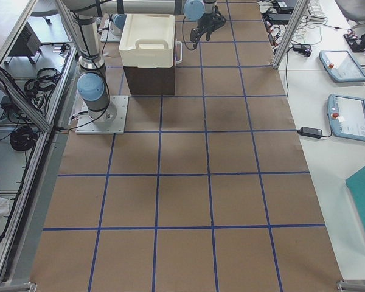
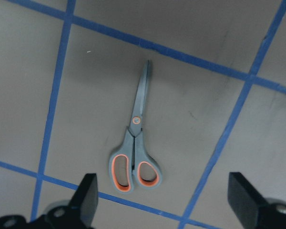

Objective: Place scissors in drawer with both arms

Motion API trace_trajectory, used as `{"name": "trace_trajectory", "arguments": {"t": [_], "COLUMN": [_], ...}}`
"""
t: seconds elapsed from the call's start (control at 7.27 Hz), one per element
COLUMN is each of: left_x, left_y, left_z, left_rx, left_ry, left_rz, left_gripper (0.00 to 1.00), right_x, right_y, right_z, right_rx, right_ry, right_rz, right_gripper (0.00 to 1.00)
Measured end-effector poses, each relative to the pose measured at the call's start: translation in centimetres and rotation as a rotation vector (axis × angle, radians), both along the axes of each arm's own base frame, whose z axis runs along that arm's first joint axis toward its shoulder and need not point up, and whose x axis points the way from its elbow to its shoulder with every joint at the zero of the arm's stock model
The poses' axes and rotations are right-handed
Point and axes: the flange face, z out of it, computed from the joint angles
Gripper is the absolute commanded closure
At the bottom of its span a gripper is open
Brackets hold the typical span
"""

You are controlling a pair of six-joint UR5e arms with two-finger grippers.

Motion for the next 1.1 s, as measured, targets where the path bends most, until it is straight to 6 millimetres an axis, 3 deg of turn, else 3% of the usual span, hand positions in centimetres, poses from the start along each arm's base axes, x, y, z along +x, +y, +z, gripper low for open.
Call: {"name": "trace_trajectory", "arguments": {"t": [0.28, 0.55, 0.83, 1.1], "left_x": [2.4, 3.9, 4.1, 4.0], "left_y": [-2.5, -3.6, -3.8, -3.3], "left_z": [-5.1, -8.8, -10.0, -9.3], "left_rx": [0.01, -0.024, -0.043, -0.047], "left_ry": [0.042, 0.067, 0.091, 0.094], "left_rz": [-0.227, -0.274, -0.255, -0.156], "left_gripper": [0.05, 0.04, 0.11, 0.11], "right_x": [3.3, 4.4, 4.6, 5.0], "right_y": [-0.2, -0.4, -0.7, -0.7], "right_z": [-3.2, -5.5, -6.9, -8.2], "right_rx": [0.027, 0.058, 0.084, 0.121], "right_ry": [0.03, 0.05, 0.075, 0.077], "right_rz": [-0.157, -0.288, -0.41, -0.501], "right_gripper": [0.0, 0.0, 0.0, 0.0]}}
